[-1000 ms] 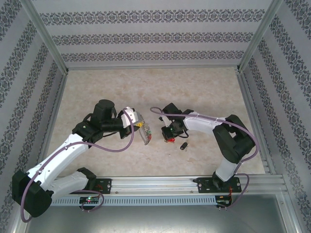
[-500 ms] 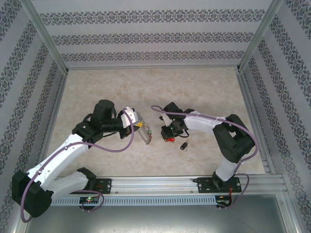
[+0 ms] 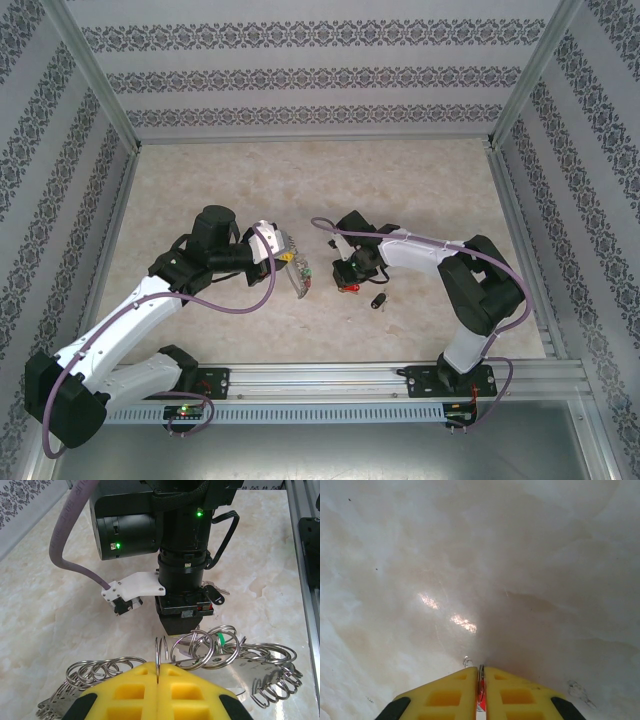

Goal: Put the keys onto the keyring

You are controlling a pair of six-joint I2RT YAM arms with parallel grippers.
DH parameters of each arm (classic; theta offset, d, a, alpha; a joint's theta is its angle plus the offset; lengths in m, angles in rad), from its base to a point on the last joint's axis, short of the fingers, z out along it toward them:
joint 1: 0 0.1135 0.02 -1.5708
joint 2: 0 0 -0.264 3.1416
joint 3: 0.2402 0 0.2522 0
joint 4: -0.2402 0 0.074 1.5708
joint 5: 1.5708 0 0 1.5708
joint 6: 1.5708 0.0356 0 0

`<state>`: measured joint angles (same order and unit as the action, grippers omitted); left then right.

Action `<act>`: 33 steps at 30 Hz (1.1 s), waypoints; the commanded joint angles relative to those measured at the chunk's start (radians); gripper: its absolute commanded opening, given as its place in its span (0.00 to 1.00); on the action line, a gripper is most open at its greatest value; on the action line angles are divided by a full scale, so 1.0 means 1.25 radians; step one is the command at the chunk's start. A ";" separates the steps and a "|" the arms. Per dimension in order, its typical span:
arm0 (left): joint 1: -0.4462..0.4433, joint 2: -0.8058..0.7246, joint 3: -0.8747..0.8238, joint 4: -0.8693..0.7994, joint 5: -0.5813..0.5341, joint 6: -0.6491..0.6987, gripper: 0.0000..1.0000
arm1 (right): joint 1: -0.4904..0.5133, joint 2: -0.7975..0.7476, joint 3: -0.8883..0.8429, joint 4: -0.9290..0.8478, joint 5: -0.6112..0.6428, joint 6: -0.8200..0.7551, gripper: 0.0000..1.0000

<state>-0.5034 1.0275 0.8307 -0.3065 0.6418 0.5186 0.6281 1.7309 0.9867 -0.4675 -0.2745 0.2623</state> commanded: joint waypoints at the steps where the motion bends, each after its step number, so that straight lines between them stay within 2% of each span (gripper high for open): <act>1: -0.009 -0.009 0.006 0.018 0.003 0.006 0.00 | 0.002 0.000 0.007 -0.014 0.016 -0.005 0.12; 12: -0.008 0.002 0.009 0.016 0.011 0.005 0.00 | -0.004 -0.060 -0.010 0.019 0.003 0.008 0.00; 18: -0.009 0.014 0.014 0.018 0.025 0.004 0.00 | -0.028 -0.239 -0.087 0.108 -0.051 -0.015 0.00; 26: -0.008 0.039 0.022 0.029 0.046 0.007 0.00 | -0.062 -0.499 -0.176 0.214 -0.175 -0.089 0.00; 33: -0.008 0.056 0.032 0.036 0.073 0.004 0.00 | -0.050 -0.626 -0.199 0.234 -0.187 -0.166 0.00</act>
<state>-0.5034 1.0962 0.8337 -0.3058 0.6811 0.5186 0.5526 0.9901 0.7624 -0.2142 -0.4725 0.1287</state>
